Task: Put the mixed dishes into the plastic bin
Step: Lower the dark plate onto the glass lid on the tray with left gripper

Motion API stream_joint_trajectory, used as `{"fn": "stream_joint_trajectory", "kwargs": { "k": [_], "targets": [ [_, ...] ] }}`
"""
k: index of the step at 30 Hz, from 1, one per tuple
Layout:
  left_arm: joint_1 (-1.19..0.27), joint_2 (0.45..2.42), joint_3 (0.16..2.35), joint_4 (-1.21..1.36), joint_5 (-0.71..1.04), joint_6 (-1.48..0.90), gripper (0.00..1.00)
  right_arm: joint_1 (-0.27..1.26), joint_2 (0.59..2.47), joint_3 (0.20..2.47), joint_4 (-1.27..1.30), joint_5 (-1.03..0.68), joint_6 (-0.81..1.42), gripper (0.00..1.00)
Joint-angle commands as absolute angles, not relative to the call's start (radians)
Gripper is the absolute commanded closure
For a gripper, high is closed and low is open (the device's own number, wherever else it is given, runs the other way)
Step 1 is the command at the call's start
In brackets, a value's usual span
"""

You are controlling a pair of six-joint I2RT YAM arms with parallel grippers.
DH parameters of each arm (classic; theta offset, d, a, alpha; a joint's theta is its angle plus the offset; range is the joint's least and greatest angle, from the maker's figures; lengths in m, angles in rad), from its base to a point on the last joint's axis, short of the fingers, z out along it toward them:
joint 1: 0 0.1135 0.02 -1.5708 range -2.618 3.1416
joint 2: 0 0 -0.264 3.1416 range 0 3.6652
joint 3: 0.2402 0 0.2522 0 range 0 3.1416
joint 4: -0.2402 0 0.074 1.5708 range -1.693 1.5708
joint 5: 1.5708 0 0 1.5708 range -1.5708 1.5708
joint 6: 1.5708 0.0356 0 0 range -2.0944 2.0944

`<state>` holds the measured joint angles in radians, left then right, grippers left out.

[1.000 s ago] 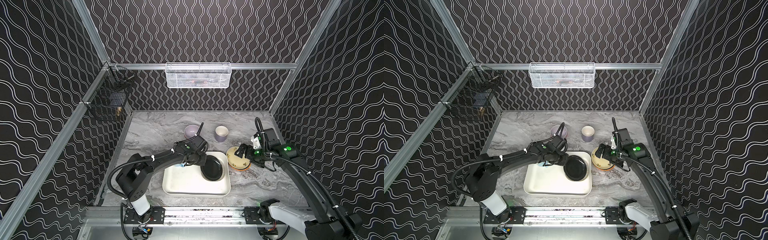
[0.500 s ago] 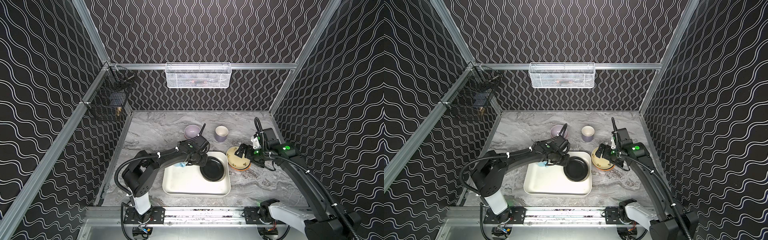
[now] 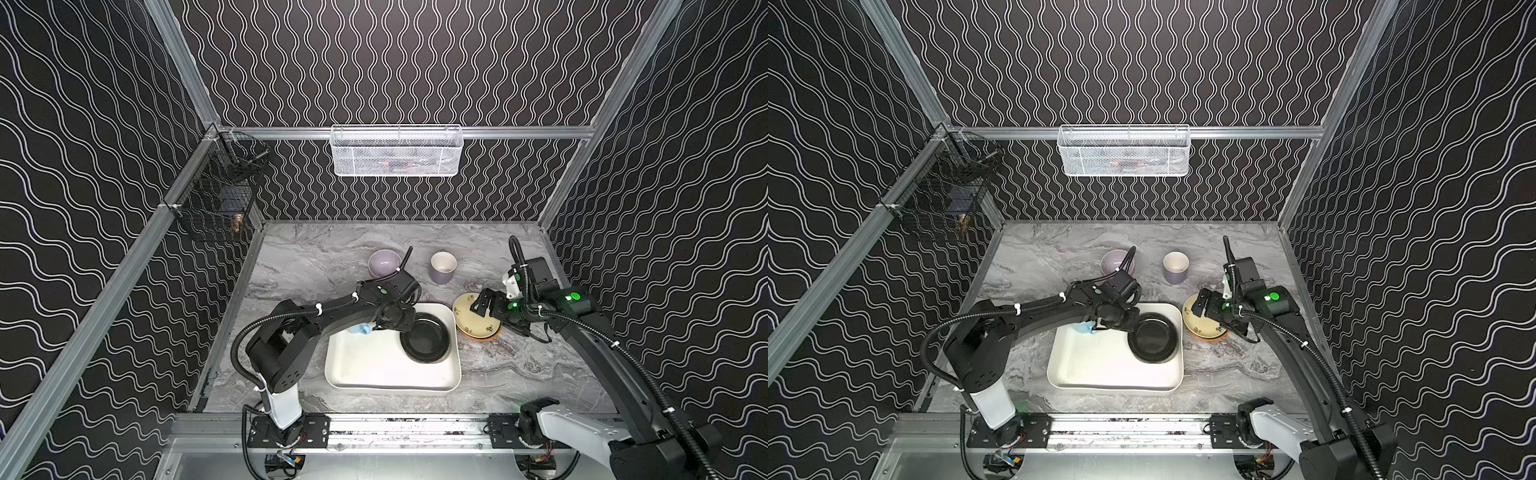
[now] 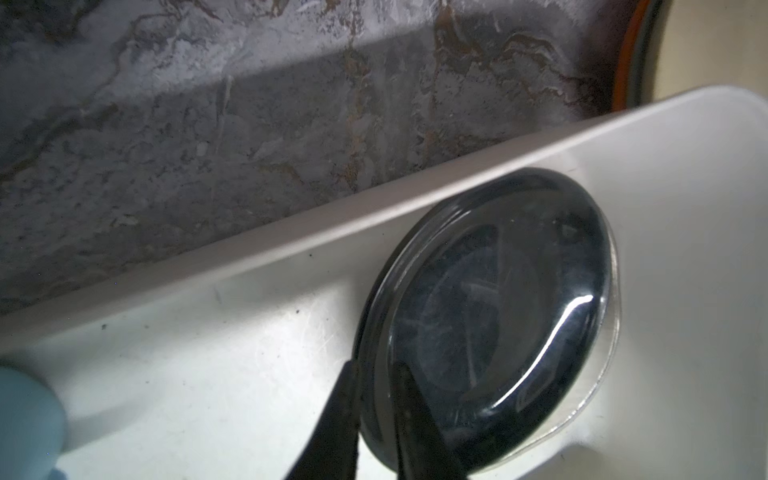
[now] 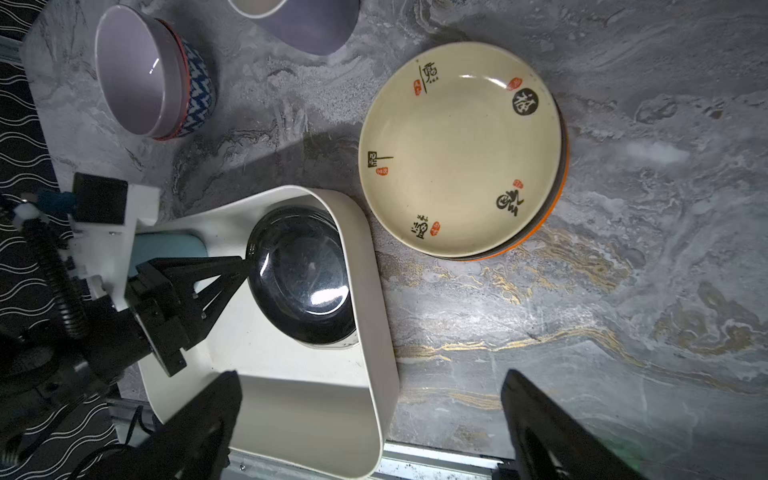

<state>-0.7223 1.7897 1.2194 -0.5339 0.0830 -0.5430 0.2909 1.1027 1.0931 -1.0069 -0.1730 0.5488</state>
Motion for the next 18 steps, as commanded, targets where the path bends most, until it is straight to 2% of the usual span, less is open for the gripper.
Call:
{"fn": "stream_joint_trajectory", "kwargs": {
  "k": [1,13,18],
  "targets": [
    [-0.730,1.801,1.217,-0.523,0.092,-0.540,0.89,0.292,1.098,1.088,-1.023,-0.155,0.546,0.01],
    [-0.740,1.811,1.256,-0.556,0.086,-0.527,0.93,0.292,1.102,1.092,-1.019,-0.148,0.543,0.01],
    [-0.739,1.739,1.282,-0.611,-0.007,-0.511,0.84,0.291,1.105,1.090,-1.011,-0.148,0.538,0.01]
  ]
}}
